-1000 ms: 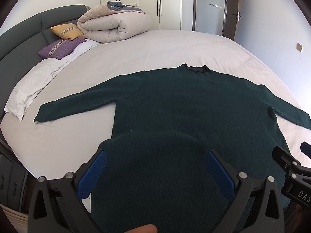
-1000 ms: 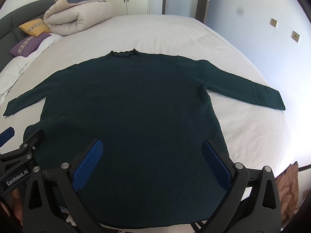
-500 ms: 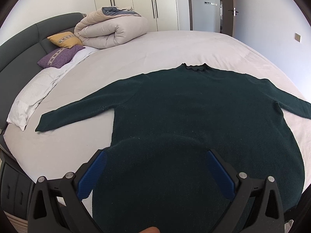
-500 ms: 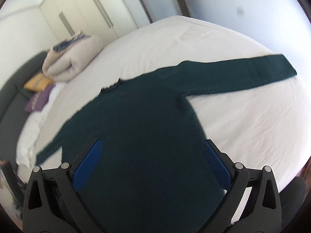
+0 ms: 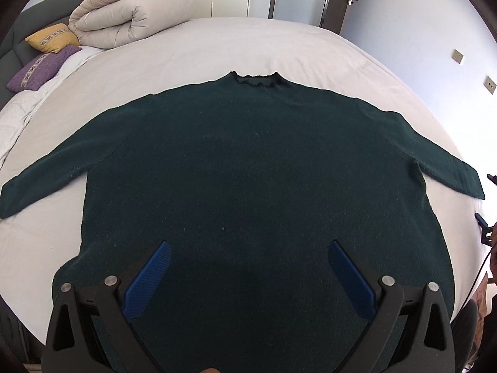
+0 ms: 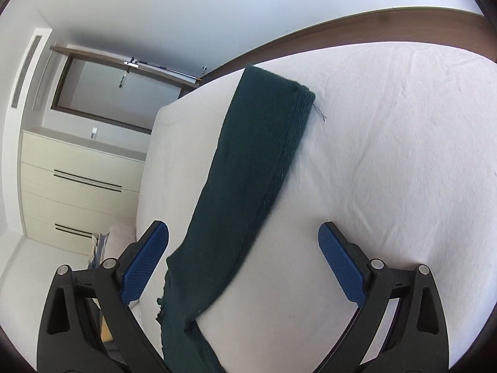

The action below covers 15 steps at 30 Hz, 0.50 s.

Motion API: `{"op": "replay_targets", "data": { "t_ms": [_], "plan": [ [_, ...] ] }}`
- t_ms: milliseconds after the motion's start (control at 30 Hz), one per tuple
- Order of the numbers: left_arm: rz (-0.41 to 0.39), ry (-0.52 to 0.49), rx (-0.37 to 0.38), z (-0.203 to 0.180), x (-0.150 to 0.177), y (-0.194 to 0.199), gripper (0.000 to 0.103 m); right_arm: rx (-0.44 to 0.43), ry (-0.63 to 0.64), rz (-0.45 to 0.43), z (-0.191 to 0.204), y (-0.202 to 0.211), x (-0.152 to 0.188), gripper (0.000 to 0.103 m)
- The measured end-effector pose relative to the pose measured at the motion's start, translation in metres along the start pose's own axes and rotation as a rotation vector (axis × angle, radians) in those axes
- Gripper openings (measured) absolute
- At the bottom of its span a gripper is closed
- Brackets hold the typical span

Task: Fold small clothes
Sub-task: 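Grasp the cuff of a green sweater sleeve with the right gripper, then lift the sleeve and fold it across the sweater body toward the left gripper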

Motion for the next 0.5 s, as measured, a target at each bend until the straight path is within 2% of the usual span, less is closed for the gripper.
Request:
{"op": "replay_targets", "data": {
  "t_ms": [67, 100, 167, 300, 367, 400, 433, 500],
  "plan": [
    [0.009, -0.018, -0.037, -0.006, -0.007, -0.008, 0.103, -0.013, 0.002, -0.017, -0.002, -0.008, -0.007, 0.097],
    [0.024, -0.019, -0.029, -0.009, -0.010, -0.013, 0.103, -0.018, -0.002, -0.021, -0.002, -0.012, -0.011, 0.094],
    [0.044, -0.003, 0.032, -0.012, -0.017, -0.020, 0.103, -0.018, -0.015, -0.018, -0.006, -0.023, -0.018, 0.082],
    [0.046, 0.042, 0.111, -0.016, -0.028, -0.027, 0.102, -0.014, -0.027, -0.015, -0.012, -0.040, -0.030, 0.067],
    [0.045, 0.071, 0.157, -0.016, -0.033, -0.030, 0.097, -0.018, -0.021, -0.017, -0.010, -0.044, -0.037, 0.061],
    [0.050, 0.080, 0.174, -0.017, -0.035, -0.032, 0.090, -0.015, -0.021, -0.018, -0.010, -0.047, -0.040, 0.058],
    [0.057, 0.084, 0.189, -0.018, -0.036, -0.034, 0.085, -0.013, -0.024, -0.020, -0.012, -0.049, -0.042, 0.052],
    [0.070, 0.089, 0.221, -0.021, -0.040, -0.040, 0.080, 0.004, -0.029, -0.027, -0.014, -0.054, -0.037, 0.037]
  ]
}}
Point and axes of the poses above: each gripper's, at about its wrist camera, not at the fingertips, and y roughly against the way its jaws point, z to its left, x to its underside, the point moved 3 cm from there along -y, roughly the way its jaws point, and after that the axes turned 10 degrees about -x, right-handed, at the moved point
